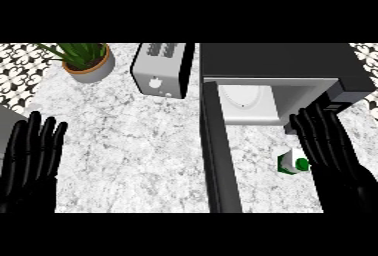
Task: Pick up the milk, place it into the microwave and close the microwave
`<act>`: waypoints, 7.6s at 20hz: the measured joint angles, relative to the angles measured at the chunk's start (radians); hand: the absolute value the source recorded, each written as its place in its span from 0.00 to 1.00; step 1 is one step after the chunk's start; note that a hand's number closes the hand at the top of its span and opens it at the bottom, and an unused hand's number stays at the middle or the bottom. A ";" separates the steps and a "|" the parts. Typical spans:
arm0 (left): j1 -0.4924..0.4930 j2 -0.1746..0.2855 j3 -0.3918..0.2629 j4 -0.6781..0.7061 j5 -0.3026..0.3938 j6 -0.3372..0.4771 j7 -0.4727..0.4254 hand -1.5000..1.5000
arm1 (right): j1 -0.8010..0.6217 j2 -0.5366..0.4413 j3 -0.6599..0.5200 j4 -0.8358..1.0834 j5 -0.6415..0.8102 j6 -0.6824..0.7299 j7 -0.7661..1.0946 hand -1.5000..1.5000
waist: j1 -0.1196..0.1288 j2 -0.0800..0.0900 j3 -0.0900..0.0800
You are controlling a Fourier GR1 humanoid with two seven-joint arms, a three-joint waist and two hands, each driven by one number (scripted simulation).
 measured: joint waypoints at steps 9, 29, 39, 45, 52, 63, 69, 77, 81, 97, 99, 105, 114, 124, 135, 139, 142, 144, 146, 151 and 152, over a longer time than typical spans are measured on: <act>0.221 0.005 -0.056 -0.101 0.032 -0.020 -0.076 0.00 | 0.057 0.025 0.062 -0.051 0.035 -0.037 0.016 0.00 | -0.001 0.000 0.001; 0.422 0.039 -0.052 -0.152 0.105 -0.097 -0.208 0.00 | 0.057 -0.006 -0.162 0.275 0.037 -0.047 -0.182 0.00 | 0.000 0.002 0.002; 0.518 0.040 -0.075 -0.133 0.094 -0.131 -0.308 0.00 | 0.067 -0.051 -0.284 0.539 0.013 0.016 -0.391 0.00 | 0.001 0.001 0.002; 0.569 0.041 -0.100 -0.144 0.085 -0.139 -0.346 0.00 | 0.074 -0.066 -0.310 0.642 0.023 0.047 -0.475 0.00 | 0.001 0.001 0.002; 0.584 0.057 -0.084 -0.155 0.113 -0.152 -0.348 0.00 | 0.003 -0.099 -0.338 0.822 0.051 0.086 -0.602 0.00 | 0.002 0.002 0.002; 0.586 0.049 -0.095 -0.143 0.099 -0.151 -0.370 0.00 | -0.128 -0.124 -0.381 1.104 0.097 0.069 -0.760 0.00 | 0.004 0.002 0.002; 0.607 0.058 -0.094 -0.154 0.107 -0.160 -0.375 0.00 | -0.231 -0.163 -0.442 1.318 0.136 -0.032 -0.822 0.00 | 0.010 0.004 0.003; 0.609 0.063 -0.099 -0.187 0.109 -0.157 -0.348 0.00 | -0.334 -0.234 -0.476 1.607 0.148 0.046 -0.960 0.00 | 0.014 0.005 0.004; 0.600 0.058 -0.101 -0.155 0.109 -0.162 -0.366 0.00 | -0.342 -0.233 -0.417 1.643 0.161 0.183 -0.958 0.00 | 0.016 0.006 0.004; 0.599 0.061 -0.070 -0.134 0.148 -0.171 -0.366 0.00 | -0.339 -0.169 -0.415 1.507 0.099 0.103 -1.019 1.00 | 0.001 0.001 0.002; 0.587 0.062 -0.066 -0.129 0.154 -0.171 -0.359 0.00 | -0.320 -0.192 -0.423 1.488 0.078 0.118 -1.014 1.00 | -0.001 0.001 0.002; 0.591 0.072 -0.035 -0.117 0.181 -0.191 -0.376 0.00 | -0.289 -0.236 -0.409 1.420 0.046 0.155 -0.997 1.00 | -0.002 0.000 0.001; 0.633 0.064 -0.039 -0.132 0.197 -0.200 -0.387 0.00 | -0.202 -0.197 -0.321 1.094 -0.030 0.212 -0.841 1.00 | -0.009 -0.003 0.000; 0.646 0.083 0.026 -0.106 0.250 -0.245 -0.407 0.00 | -0.205 -0.146 -0.244 0.794 0.044 0.056 -0.599 1.00 | 0.000 0.000 0.001; 0.614 0.082 0.075 -0.080 0.272 -0.267 -0.392 0.00 | -0.524 -0.118 -0.265 1.064 0.127 -0.056 -0.550 1.00 | 0.002 -0.006 0.003; 0.601 0.090 0.081 -0.076 0.282 -0.282 -0.386 0.00 | -0.570 -0.112 -0.281 1.152 0.133 -0.059 -0.645 1.00 | -0.002 -0.016 0.008; 0.577 0.094 0.089 -0.056 0.293 -0.292 -0.387 0.00 | -0.588 -0.112 -0.286 1.192 0.143 -0.069 -0.700 1.00 | -0.002 -0.020 0.011; 0.576 0.101 0.092 -0.066 0.300 -0.299 -0.380 0.00 | -0.593 -0.113 -0.289 1.207 0.155 -0.092 -0.734 1.00 | 0.001 -0.021 0.013; 0.569 0.103 0.094 -0.064 0.301 -0.301 -0.380 0.00 | -0.595 -0.117 -0.292 1.220 0.167 -0.110 -0.769 1.00 | 0.007 -0.020 0.015; 0.532 0.109 0.091 -0.055 0.303 -0.307 -0.370 0.00 | -0.595 -0.123 -0.295 1.235 0.196 -0.171 -0.841 1.00 | 0.019 -0.017 0.018; 0.523 0.109 0.091 -0.052 0.303 -0.306 -0.368 0.00 | -0.593 -0.125 -0.296 1.236 0.203 -0.187 -0.857 1.00 | 0.023 -0.016 0.019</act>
